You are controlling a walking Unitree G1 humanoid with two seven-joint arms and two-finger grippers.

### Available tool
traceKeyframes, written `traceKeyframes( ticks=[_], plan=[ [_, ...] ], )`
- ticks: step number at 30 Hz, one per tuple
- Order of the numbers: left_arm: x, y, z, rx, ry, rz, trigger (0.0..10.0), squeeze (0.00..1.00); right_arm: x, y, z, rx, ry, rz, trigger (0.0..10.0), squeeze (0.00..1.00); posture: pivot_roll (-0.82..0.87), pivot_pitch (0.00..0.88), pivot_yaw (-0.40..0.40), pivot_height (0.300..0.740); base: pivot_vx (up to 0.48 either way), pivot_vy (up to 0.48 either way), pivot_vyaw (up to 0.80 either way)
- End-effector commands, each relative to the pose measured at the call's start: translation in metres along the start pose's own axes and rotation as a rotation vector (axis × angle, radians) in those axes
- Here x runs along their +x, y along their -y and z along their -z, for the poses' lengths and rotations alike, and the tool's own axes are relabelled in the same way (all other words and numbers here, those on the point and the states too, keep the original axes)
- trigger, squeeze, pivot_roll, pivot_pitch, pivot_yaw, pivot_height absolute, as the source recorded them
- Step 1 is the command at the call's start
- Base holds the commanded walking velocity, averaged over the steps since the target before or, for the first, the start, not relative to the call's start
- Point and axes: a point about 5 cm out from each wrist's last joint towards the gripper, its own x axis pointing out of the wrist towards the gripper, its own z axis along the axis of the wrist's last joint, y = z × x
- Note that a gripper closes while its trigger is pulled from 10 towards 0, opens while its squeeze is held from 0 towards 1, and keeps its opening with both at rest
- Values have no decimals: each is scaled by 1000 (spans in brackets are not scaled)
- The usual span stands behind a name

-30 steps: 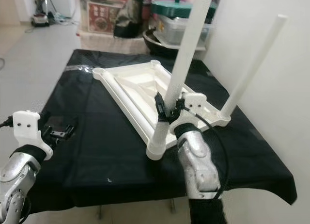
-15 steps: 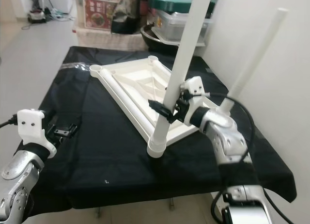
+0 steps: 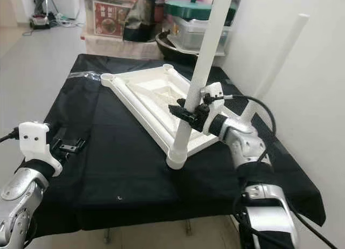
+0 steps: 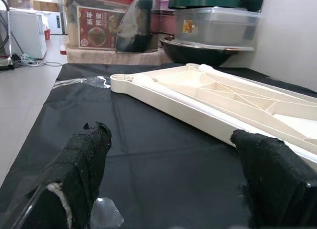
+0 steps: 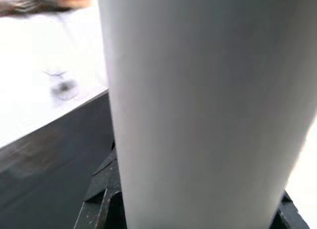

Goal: Building children table

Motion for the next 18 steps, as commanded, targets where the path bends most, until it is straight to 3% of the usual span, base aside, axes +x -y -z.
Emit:
traceKeyframes(
  ticks=[1, 2, 4, 5, 6, 8, 9, 10, 13, 14, 15, 18],
  plan=[
    [-1, 2, 2, 14, -5, 3, 10000, 0, -10, 18, 9, 27, -39, 186, 0, 0, 113, 0, -165, 740, 0, 0, 0],
    [-1, 1, 2, 14, -5, 3, 10000, 0, -10, 20, 12, 55, -41, 270, 0, 0, 113, 0, -165, 740, 0, 0, 0],
    [-2, 1, 1, 19, -6, -8, 10000, 0, -26, -10, 36, 100, -90, 631, 0, 0, 124, 0, -163, 740, 0, 0, 0],
    [-2, 1, 1, 19, -6, -8, 10000, 0, -26, -10, 36, 100, -90, 631, 0, 0, 124, 0, -163, 740, 0, 0, 0],
    [-2, 0, 1, 18, -7, -13, 10000, 0, -35, -20, 41, 109, -101, 736, 0, 0, 127, 0, -158, 740, 0, 0, 0],
    [-2, 0, 1, 18, -7, -13, 10000, 0, -35, -20, 41, 109, -101, 736, 0, 0, 127, 0, -158, 740, 0, 0, 0],
    [-3, 0, 1, 18, -8, -14, 10000, 0, -39, -34, 45, 137, -113, 797, 0, 0, 123, 0, -158, 740, 0, 0, 0],
    [-3, 1, 1, 19, -9, -11, 10000, 0, -35, -45, 45, 134, -113, 781, 0, 0, 126, 0, -152, 740, 0, 0, 0],
    [-2, 1, 1, 20, -10, -8, 10000, 0, -32, -51, 45, 132, -111, 772, 0, 0, 126, 0, -152, 740, 0, 0, 0],
    [-1, 1, 1, 24, -11, -4, 10000, 0, -22, -56, 43, 138, -118, 736, 8196, 0, 123, 0, -152, 740, 0, 0, 0],
    [0, 1, 1, 25, -10, -3, 10000, 0, -12, -60, 40, 135, -123, 662, 10000, 0, 121, 0, -152, 740, 0, 0, 0],
    [1, 0, 0, 26, -9, -3, 10000, 0, -6, -62, 39, 136, -128, 614, 10000, 0, 121, 0, -152, 740, 0, 0, 0]
  ],
)
